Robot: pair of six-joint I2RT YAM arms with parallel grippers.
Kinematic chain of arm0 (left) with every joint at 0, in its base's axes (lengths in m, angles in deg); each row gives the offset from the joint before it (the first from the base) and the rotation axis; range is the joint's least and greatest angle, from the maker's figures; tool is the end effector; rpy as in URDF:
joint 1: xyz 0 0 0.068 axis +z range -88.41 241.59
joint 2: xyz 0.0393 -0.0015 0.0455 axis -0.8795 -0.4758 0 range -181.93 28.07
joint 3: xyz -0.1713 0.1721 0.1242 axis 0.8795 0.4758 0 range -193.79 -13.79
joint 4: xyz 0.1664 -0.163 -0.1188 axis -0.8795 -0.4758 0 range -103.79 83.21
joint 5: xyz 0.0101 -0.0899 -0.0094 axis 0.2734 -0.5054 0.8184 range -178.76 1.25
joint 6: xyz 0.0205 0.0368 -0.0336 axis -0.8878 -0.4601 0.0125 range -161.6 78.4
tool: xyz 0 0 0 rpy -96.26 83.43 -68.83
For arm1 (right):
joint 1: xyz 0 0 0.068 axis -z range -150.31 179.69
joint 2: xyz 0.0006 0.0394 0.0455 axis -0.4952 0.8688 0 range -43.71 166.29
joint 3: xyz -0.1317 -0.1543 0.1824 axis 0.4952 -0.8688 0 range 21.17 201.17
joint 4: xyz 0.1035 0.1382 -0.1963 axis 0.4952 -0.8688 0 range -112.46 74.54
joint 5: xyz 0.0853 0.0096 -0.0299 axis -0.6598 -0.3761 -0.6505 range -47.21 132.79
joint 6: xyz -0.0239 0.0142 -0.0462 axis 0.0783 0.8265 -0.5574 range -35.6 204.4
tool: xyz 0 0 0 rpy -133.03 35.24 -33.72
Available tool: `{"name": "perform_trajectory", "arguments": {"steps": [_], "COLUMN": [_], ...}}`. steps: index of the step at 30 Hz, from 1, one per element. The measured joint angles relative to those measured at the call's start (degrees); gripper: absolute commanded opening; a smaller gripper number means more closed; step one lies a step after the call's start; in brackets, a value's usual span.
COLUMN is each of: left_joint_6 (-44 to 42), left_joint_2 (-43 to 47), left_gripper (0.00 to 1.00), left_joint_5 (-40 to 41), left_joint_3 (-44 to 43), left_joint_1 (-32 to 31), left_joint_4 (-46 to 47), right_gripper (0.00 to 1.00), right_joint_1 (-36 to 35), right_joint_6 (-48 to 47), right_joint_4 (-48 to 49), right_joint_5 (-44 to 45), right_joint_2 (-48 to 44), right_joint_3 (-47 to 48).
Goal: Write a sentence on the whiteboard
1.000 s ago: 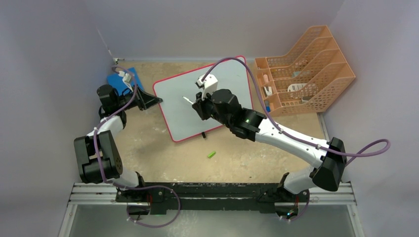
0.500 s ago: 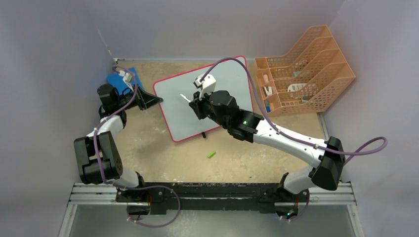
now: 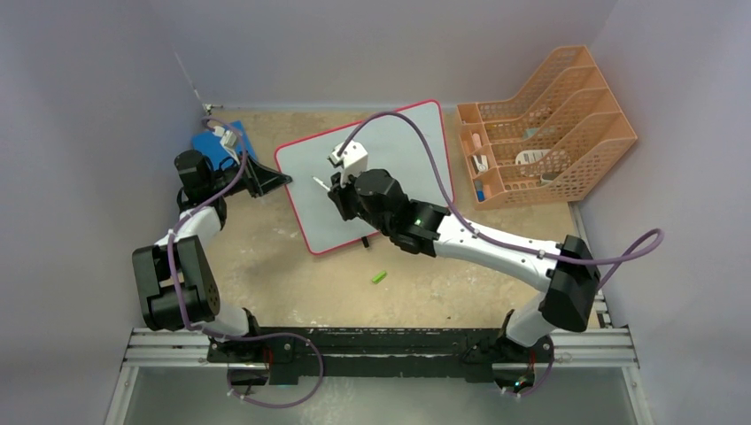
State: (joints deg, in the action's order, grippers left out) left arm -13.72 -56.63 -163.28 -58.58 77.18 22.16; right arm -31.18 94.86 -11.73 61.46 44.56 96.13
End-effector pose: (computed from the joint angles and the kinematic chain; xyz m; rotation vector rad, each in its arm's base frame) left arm 0.3021 0.0487 0.2493 0.3223 1.7600 -1.2802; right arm 0.1904 0.3180 0.3614 -0.5263 1.6912 0.6302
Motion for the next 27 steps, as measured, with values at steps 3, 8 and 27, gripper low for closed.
{"name": "perform_trajectory", "arguments": {"steps": [3, 8, 27], "left_joint_6": [-0.02, -0.04, -0.48], "left_joint_2": [0.13, 0.39, 0.5], "left_gripper": [0.0, 0.0, 0.0], "left_joint_5": [0.02, 0.24, 0.59], "left_joint_3": [0.0, 0.0, -0.11], "left_joint_1": [-0.04, -0.07, -0.24], "left_joint_4": [-0.13, -0.39, -0.96], "right_gripper": [0.0, 0.0, 0.0], "right_joint_1": [0.0, 0.0, 0.0], "right_joint_6": [0.0, 0.02, 0.04], "right_joint_4": [-0.35, -0.61, -1.53], "right_joint_5": [0.74, 2.12, 3.37], "right_joint_2": [1.81, 3.23, 7.37], "right_joint_3": [1.49, 2.86, 6.82]}}
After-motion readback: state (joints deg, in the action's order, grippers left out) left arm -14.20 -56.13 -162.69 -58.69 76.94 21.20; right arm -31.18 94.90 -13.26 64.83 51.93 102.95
